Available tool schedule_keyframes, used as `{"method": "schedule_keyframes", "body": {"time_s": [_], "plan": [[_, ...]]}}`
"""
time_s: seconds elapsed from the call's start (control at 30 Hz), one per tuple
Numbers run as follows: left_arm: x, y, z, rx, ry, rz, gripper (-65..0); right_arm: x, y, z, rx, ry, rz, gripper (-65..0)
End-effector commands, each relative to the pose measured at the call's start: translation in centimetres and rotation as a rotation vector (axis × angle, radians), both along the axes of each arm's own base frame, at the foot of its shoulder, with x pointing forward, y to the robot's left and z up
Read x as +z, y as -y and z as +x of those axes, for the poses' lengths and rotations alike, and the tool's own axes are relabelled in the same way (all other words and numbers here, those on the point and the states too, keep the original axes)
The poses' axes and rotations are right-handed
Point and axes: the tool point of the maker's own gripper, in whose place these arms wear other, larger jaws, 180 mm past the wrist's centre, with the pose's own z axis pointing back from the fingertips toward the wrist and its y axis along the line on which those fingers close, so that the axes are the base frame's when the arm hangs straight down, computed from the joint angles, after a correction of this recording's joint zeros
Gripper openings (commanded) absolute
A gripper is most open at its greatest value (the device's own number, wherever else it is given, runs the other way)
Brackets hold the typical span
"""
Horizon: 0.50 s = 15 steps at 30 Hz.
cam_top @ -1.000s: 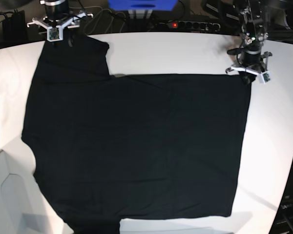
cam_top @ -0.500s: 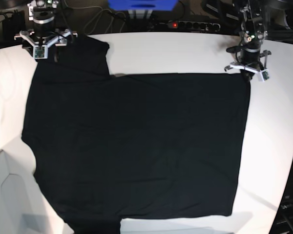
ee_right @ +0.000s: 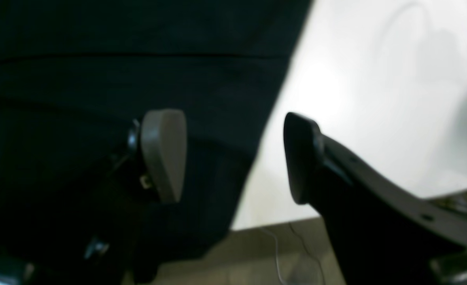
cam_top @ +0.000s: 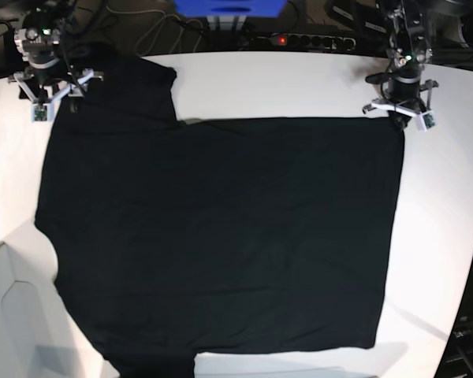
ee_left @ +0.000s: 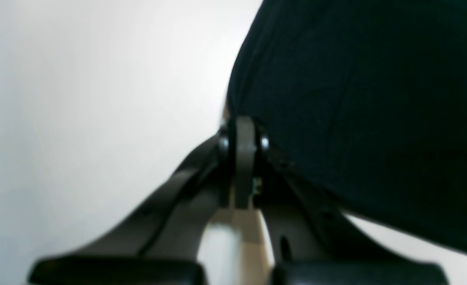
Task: Fold the T-shirt properly
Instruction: 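Lower both grippers and pinch the shirt's shoulder corners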
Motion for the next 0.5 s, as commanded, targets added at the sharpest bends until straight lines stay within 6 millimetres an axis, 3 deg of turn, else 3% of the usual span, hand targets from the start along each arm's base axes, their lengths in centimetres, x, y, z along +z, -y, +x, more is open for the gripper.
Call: {"method": "schedule_keyframes", "body": {"time_s": [0.0, 0.3, 0.47], "plan": [[-0.2, -0.2, -0.6, -0.003, -0.028, 0.000, -65.0, 0.6, -0.1, 0.3, 0.022, 0.021, -0.003, -25.3], [-0.2, -0.2, -0.6, -0.005, -0.030, 0.005, -65.0, -3.4, -0.2, -1.9, -0.008, -0.083, 0.063, -25.3], [-0.3, -0.3, -0.6, -0.005, -0.033, 0.007, -65.0, -4.4, -0.2, -2.5, -0.018, -0.110, 0.076, -25.6]]}}
